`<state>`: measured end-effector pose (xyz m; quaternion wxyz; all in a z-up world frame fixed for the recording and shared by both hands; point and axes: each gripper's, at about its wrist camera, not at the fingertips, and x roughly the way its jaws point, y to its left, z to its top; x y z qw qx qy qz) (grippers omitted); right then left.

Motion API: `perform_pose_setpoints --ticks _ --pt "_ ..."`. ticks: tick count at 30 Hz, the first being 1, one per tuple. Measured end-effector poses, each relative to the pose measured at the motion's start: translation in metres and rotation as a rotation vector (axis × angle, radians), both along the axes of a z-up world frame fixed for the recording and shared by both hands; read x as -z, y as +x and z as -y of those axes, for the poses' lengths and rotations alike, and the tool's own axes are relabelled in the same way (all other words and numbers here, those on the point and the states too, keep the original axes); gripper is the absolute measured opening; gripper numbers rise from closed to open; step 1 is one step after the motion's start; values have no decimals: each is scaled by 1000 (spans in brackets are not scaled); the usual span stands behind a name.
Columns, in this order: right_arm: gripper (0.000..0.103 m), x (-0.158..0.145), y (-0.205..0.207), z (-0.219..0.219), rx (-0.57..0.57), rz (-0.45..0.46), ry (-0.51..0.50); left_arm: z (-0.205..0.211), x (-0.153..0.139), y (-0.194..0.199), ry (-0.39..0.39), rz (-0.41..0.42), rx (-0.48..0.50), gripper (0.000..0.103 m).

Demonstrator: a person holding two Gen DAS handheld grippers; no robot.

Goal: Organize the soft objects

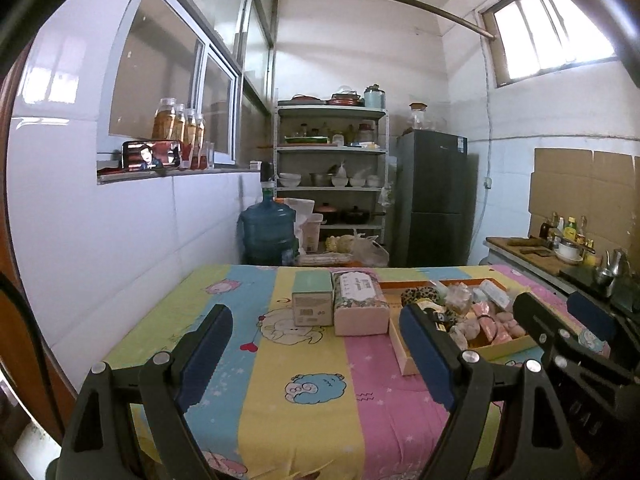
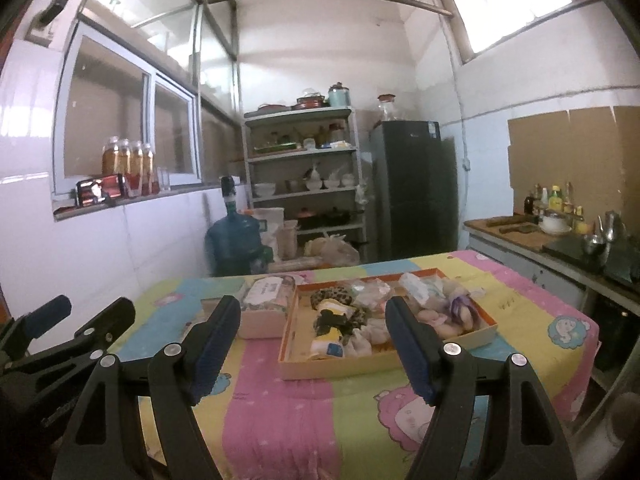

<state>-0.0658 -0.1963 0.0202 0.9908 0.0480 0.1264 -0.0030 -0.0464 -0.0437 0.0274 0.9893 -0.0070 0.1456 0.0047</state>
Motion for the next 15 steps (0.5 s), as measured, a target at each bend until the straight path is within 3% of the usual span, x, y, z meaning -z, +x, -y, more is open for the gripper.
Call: perform_pose_setpoints --ticks 15 --pt "76 2 -2 0 -5 6 -2 1 3 0 -4 -10 0 85"
